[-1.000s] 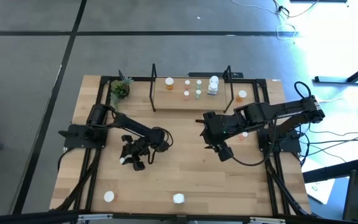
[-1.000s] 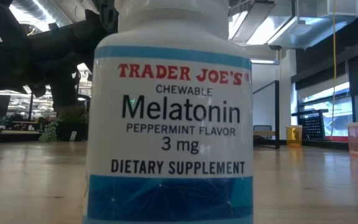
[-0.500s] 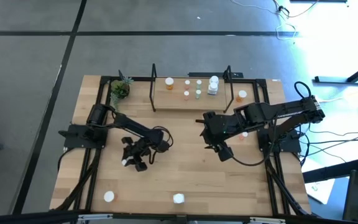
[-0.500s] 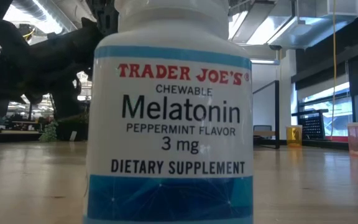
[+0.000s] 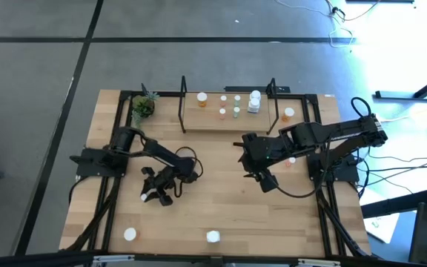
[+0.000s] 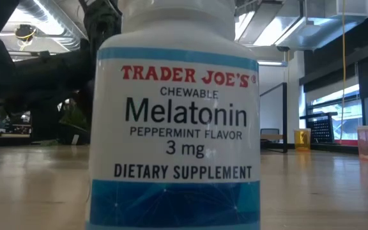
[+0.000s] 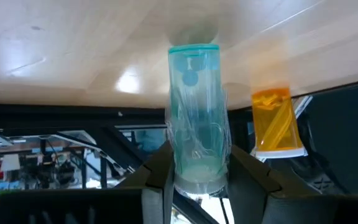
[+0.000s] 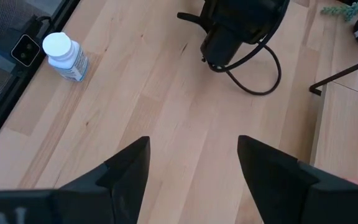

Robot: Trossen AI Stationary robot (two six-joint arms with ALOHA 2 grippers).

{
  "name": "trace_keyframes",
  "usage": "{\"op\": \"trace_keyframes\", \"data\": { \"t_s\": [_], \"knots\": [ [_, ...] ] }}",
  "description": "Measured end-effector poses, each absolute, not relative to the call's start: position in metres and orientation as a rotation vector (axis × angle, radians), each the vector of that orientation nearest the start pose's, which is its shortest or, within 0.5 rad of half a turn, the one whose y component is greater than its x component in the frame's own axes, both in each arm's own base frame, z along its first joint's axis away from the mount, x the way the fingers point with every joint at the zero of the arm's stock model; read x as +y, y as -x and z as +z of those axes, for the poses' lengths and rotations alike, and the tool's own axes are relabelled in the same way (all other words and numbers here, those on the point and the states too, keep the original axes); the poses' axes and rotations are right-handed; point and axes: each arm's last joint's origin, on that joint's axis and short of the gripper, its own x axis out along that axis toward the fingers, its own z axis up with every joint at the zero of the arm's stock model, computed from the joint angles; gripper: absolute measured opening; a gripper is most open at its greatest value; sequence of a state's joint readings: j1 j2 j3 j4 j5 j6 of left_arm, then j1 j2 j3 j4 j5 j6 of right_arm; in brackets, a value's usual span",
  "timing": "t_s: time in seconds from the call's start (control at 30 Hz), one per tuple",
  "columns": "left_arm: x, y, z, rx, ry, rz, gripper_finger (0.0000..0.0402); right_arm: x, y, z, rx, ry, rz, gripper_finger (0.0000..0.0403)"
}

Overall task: Pick and place medicine bottles onto shelf by color
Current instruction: Put the green pill bottle on the shelf aligned with the green bottles

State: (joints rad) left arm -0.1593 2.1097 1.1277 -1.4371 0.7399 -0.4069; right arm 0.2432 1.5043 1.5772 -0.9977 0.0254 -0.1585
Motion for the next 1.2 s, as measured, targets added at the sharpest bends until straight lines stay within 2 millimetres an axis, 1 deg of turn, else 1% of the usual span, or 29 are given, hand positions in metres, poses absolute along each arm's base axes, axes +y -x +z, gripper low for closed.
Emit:
{"op": "trace_keyframes", "data": {
  "t_s": [0.07,0.47,0.77,1.0,1.2],
  "knots": [
    [-0.0628,-0.2673,0.0984,2.481,0.883,0.071,0.0096,0.0717,-0.292,0.3674,0.902,0.271,0.275,0.0245],
    [-0.0622,-0.2663,0.0999,2.494,0.852,0.054,0.0096,0.0717,-0.2921,0.3674,0.901,0.27,0.275,0.0245],
    [-0.0628,-0.2666,0.1002,2.49,0.882,0.042,0.0096,0.0717,-0.2921,0.3675,0.9,0.27,0.275,0.0245],
    [-0.0628,-0.2666,0.1003,2.495,0.897,0.069,0.0096,0.0718,-0.2921,0.3675,0.9,0.271,0.275,0.0245],
    [-0.0582,-0.2676,0.1005,2.489,0.92,0.079,0.0096,0.0718,-0.2921,0.3675,0.9,0.27,0.275,0.0245]
  ]
}}
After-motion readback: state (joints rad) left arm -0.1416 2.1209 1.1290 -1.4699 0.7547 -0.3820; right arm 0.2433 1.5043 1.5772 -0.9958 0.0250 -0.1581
